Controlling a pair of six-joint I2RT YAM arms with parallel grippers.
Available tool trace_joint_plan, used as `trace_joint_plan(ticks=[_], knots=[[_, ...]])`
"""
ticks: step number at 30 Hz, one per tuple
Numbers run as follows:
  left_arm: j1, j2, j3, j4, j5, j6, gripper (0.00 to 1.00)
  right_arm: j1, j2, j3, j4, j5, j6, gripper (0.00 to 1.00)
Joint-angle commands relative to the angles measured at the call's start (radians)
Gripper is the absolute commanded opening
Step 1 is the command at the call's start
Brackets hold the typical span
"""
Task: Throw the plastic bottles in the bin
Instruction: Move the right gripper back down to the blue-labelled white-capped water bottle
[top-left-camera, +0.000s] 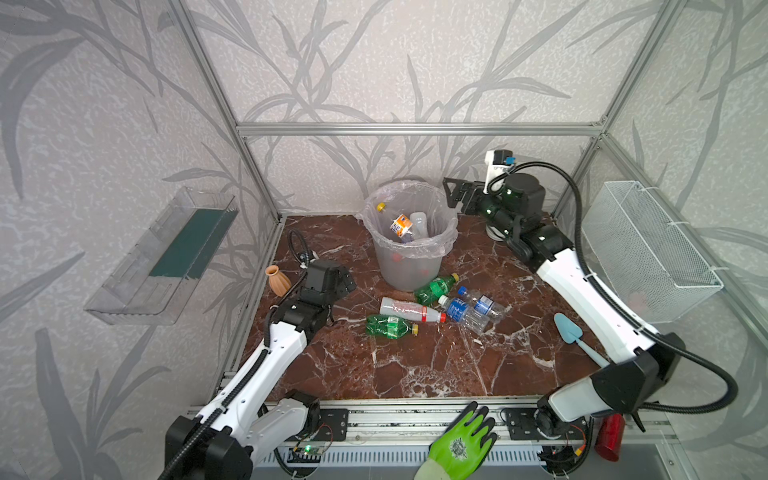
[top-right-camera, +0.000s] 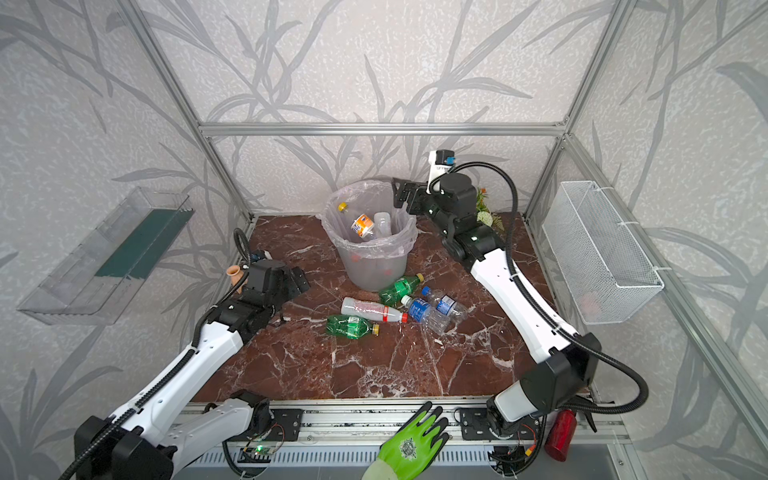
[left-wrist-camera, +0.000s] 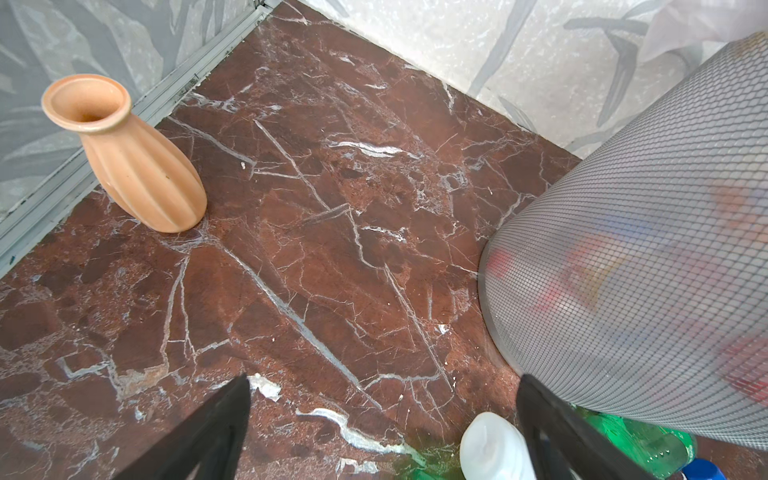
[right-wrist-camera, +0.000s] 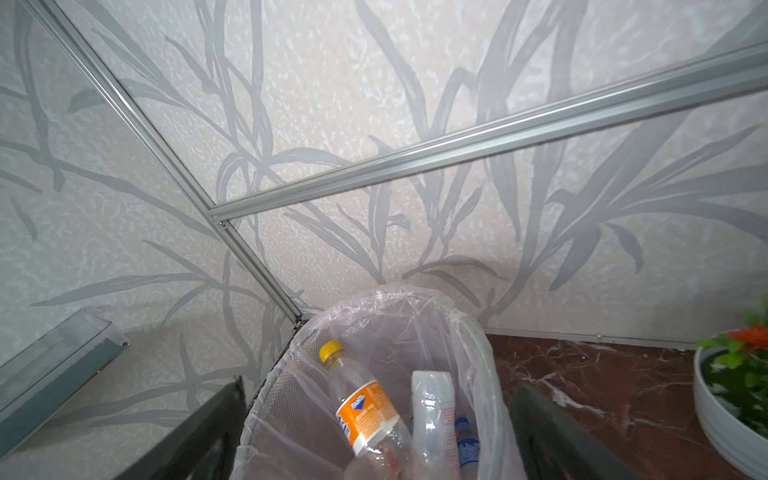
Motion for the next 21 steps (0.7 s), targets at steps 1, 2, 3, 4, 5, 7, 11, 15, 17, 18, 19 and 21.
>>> trace_joint_plan(ticks=[1, 2, 3, 4, 5, 7, 11, 15, 17, 18, 19, 21], knots=[[0.004, -0.019, 0.040, -0.043, 0.000, -0.005, 0.99, -0.030, -0.087, -0.087, 0.011, 0.045, -0.022, 0.99], [0.004, -0.021, 0.037, -0.042, -0.001, -0.007, 0.99, -0.036, -0.115, -0.126, 0.020, 0.048, -0.020, 0.99], [0.004, -0.023, 0.033, -0.038, -0.001, -0.010, 0.99, -0.042, -0.142, -0.168, 0.028, 0.049, -0.018, 0.99], [0.004, -0.024, 0.029, -0.034, 0.001, -0.012, 0.99, -0.044, -0.162, -0.205, 0.031, 0.052, -0.018, 0.99], [0.004, -0.025, 0.024, -0.030, 0.007, -0.014, 0.99, -0.049, -0.183, -0.243, 0.027, 0.054, -0.019, 0.99], [0.004, -0.025, 0.017, -0.022, 0.017, -0.017, 0.99, -0.058, -0.222, -0.316, 0.015, 0.054, -0.018, 0.99], [0.004, -0.018, 0.009, -0.023, 0.026, -0.029, 0.99, -0.089, -0.304, -0.497, 0.002, 0.057, 0.006, 0.99], [0.004, -0.016, -0.010, -0.012, 0.045, -0.040, 0.99, -0.126, -0.383, -0.692, -0.008, 0.063, 0.065, 0.99], [0.003, -0.012, -0.020, -0.004, 0.055, -0.046, 0.99, -0.141, -0.406, -0.774, -0.010, 0.051, 0.097, 0.99], [0.002, -0.007, -0.024, 0.002, 0.062, -0.049, 0.99, -0.145, -0.413, -0.810, -0.012, 0.040, 0.103, 0.99], [0.003, -0.002, -0.027, 0.004, 0.072, -0.051, 0.99, -0.146, -0.415, -0.838, -0.014, 0.032, 0.104, 0.99], [0.002, 0.011, -0.029, 0.009, 0.095, -0.051, 0.99, -0.146, -0.410, -0.893, -0.006, -0.002, 0.088, 1.00]])
